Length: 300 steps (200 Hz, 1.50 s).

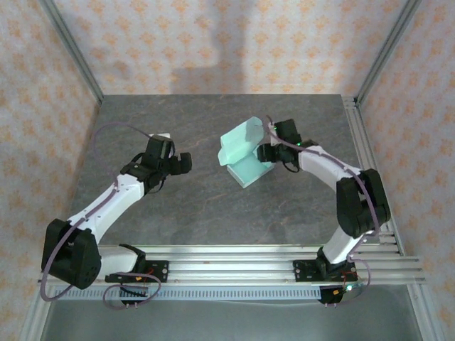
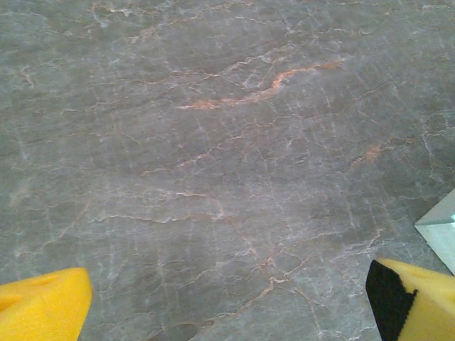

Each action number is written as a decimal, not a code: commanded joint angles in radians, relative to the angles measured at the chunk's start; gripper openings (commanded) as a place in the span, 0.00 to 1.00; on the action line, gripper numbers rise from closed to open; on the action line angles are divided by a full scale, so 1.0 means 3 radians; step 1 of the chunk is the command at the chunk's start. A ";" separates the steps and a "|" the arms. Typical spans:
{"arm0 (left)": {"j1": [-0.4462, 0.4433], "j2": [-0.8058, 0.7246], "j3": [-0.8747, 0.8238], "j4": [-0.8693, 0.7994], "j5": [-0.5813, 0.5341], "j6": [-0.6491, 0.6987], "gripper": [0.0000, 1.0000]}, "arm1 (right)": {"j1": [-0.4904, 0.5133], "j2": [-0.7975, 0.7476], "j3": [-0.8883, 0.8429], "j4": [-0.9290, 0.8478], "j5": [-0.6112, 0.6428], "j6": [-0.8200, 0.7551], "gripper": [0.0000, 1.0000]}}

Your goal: Fold the paper box

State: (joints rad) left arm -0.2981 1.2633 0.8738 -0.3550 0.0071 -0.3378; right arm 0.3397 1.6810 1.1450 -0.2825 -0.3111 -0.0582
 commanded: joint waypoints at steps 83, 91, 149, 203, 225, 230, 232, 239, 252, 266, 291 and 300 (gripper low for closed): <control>0.0041 0.0096 -0.0024 0.0154 0.0288 0.0037 1.00 | -0.0210 0.0842 0.0744 -0.0421 -0.0673 -0.0426 0.29; 0.0042 0.0105 -0.0016 0.0154 0.0290 0.0047 1.00 | -0.0207 0.0857 0.0748 -0.0419 -0.0655 -0.0412 0.26; 0.0043 0.0254 -0.0003 0.0209 0.0342 0.0057 1.00 | -0.0199 0.0844 0.0714 -0.0444 -0.0676 -0.0361 0.18; 0.0043 0.0356 0.0037 0.0251 0.0422 0.0043 1.00 | -0.0147 0.0896 0.0669 -0.0502 -0.0658 -0.0314 0.18; 0.0043 0.0391 0.0051 0.0260 0.0445 0.0033 1.00 | -0.0081 0.0878 0.0638 -0.0518 -0.0563 -0.0307 0.17; 0.0043 0.0400 0.0052 0.0265 0.0451 0.0029 1.00 | -0.0057 0.0868 0.0635 -0.0529 -0.0524 -0.0312 0.17; 0.0043 0.0402 0.0053 0.0267 0.0452 0.0023 1.00 | -0.0051 0.0866 0.0635 -0.0538 -0.0508 -0.0316 0.17; 0.0040 0.0414 0.0049 0.0274 0.0465 0.0009 1.00 | -0.0019 0.0858 0.0628 -0.0560 -0.0462 -0.0322 0.17; 0.0039 0.0440 0.0049 0.0302 0.0491 -0.0013 1.00 | 0.0005 0.0807 0.0600 -0.0573 -0.0440 -0.0323 0.19; 0.0039 0.0475 0.0056 0.0323 0.0528 -0.0024 1.00 | 0.0005 0.0691 0.0546 -0.0520 -0.0466 -0.0288 0.22; 0.0042 0.0539 0.0079 0.0332 0.0591 -0.0042 1.00 | -0.0033 0.0438 0.0374 -0.0212 -0.0536 -0.0121 0.35; 0.0041 0.0553 0.0081 0.0361 0.0618 -0.0063 1.00 | -0.0084 0.0387 0.0287 -0.0034 -0.0614 0.0015 0.40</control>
State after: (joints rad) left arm -0.2981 1.4120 0.8745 -0.2752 0.1638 -0.3408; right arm 0.3412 1.8927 1.2789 -0.4007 -0.4759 -0.1268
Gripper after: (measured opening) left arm 0.998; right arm 0.355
